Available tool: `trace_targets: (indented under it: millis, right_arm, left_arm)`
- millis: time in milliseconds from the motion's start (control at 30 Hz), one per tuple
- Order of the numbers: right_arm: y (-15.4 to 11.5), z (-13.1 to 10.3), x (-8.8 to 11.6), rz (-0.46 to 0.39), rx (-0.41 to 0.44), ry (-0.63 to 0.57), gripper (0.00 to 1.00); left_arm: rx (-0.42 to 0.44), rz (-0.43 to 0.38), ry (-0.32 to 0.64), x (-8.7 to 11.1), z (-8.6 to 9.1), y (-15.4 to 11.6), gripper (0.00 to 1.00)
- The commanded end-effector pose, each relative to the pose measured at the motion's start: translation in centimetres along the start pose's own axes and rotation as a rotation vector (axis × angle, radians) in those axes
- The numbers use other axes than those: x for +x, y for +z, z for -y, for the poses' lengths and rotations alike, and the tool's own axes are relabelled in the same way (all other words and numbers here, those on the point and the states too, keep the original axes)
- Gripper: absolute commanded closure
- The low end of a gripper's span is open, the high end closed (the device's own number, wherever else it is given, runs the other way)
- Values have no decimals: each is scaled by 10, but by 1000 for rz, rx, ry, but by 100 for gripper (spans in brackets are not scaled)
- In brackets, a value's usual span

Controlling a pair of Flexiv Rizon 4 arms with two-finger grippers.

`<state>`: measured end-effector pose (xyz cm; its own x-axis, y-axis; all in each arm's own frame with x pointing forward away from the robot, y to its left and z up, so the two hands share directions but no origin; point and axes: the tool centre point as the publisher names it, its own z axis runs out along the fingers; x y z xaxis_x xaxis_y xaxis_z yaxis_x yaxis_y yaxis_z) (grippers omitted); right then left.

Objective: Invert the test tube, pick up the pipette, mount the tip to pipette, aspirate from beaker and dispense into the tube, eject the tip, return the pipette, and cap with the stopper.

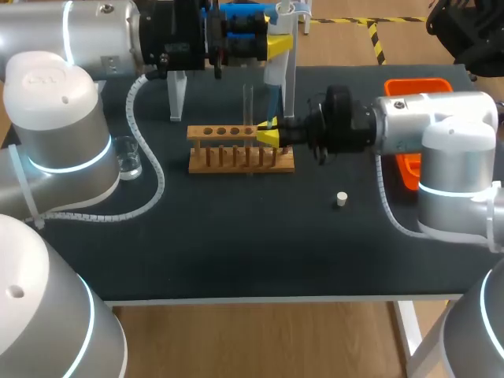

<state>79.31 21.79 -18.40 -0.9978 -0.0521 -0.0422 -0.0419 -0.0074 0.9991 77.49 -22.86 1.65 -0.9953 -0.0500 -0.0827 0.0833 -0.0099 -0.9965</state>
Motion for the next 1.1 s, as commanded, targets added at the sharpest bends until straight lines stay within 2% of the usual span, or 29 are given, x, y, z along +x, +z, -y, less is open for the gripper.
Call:
trace_targets:
  millis: [33, 633, 767, 833, 867, 1100]
  right_arm:
    - [-1, -6, 1, 14, -10, -4, 100]
    - [-4, -30, -1, 14, -30, -24, 100]
    - [-4, -30, 0, 6, -22, -28, 100]
    - [-6, -25, 2, 5, -8, -24, 48]
    - [-7, -22, 3, 7, -1, -24, 0]
    - [-26, -7, 9, 10, 33, -22, 0]
  left_arm:
    - [1, -3, -1, 1, -3, -1, 100]
    - [1, -3, -1, 1, -3, -1, 100]
    - [1, -3, -1, 1, -3, -1, 100]
    - [1, -3, -1, 1, -3, -1, 100]
    - [1, -3, -1, 1, -3, -1, 100]
    - [1, -3, -1, 1, -3, -1, 100]
